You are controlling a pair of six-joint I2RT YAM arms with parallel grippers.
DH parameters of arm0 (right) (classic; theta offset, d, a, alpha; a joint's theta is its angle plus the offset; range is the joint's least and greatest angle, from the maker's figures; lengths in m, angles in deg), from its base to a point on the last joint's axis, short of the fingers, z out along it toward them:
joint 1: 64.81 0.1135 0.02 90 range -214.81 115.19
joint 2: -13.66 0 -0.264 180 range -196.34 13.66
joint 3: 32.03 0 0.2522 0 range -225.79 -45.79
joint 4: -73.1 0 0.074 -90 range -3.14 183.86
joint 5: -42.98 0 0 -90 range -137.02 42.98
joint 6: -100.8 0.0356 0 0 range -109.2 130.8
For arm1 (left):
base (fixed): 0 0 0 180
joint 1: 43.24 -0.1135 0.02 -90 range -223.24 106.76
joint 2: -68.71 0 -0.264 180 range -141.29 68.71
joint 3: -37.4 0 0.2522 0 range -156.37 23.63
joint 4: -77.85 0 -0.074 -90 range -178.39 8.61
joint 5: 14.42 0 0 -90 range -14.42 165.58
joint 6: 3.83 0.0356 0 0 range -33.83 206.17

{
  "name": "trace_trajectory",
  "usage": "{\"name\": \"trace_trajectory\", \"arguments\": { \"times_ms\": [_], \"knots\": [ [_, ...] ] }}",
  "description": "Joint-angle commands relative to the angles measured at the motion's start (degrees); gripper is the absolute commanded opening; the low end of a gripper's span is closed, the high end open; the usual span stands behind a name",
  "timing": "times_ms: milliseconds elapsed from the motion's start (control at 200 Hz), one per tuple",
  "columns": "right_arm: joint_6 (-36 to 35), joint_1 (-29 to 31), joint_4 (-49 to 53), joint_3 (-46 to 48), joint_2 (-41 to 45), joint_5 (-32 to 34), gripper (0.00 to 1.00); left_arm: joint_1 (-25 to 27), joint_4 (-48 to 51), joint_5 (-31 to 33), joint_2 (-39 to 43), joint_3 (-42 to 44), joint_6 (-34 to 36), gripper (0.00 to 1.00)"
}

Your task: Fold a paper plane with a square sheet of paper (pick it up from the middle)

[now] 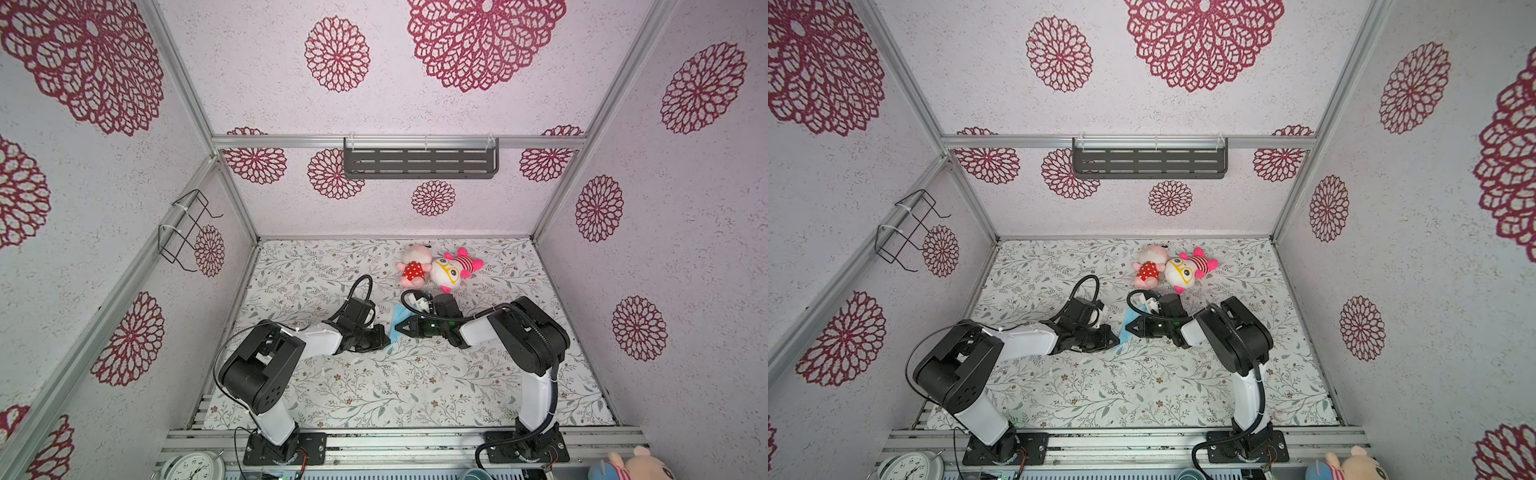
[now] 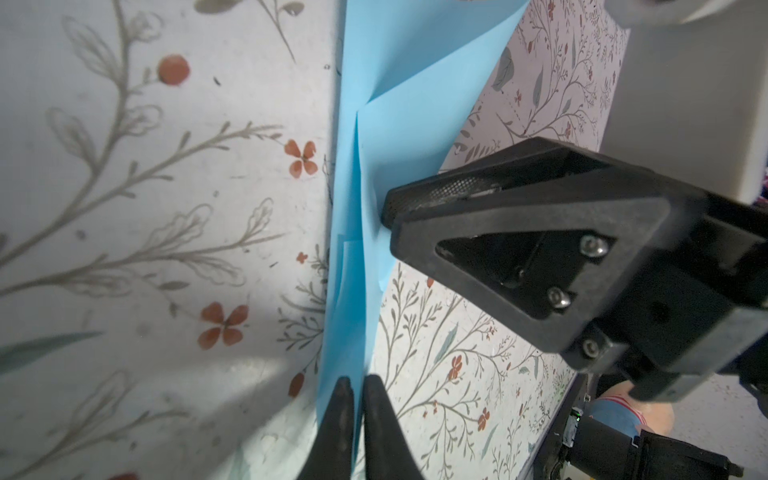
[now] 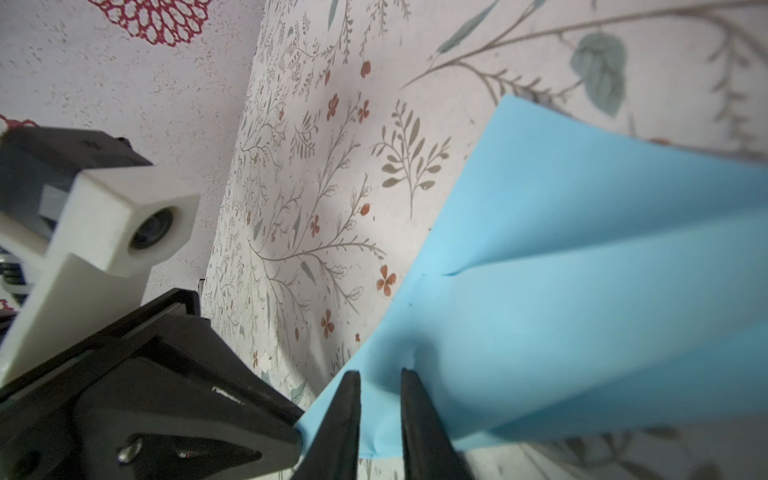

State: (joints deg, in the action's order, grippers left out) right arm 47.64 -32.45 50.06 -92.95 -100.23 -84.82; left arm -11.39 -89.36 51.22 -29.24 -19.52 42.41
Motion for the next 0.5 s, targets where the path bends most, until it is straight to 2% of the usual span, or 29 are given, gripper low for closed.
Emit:
{"name": "trace_trajectory", "arguments": {
  "times_ms": [0,305,495],
  "knots": [
    [-1.8,0.7,5.8,0.2,-0.1,1.6,0.23,-0.4,1.5,0.1,-1.0,0.3,0.2,0.11],
    [-1.6,0.8,6.0,0.3,-0.4,1.8,0.23,0.1,8.1,1.7,-2.4,-1.5,2.8,0.1],
    [-1.5,0.8,5.9,0.3,-0.2,1.8,0.23,0.3,8.9,1.1,-1.1,-2.7,3.3,0.16]
  ]
}}
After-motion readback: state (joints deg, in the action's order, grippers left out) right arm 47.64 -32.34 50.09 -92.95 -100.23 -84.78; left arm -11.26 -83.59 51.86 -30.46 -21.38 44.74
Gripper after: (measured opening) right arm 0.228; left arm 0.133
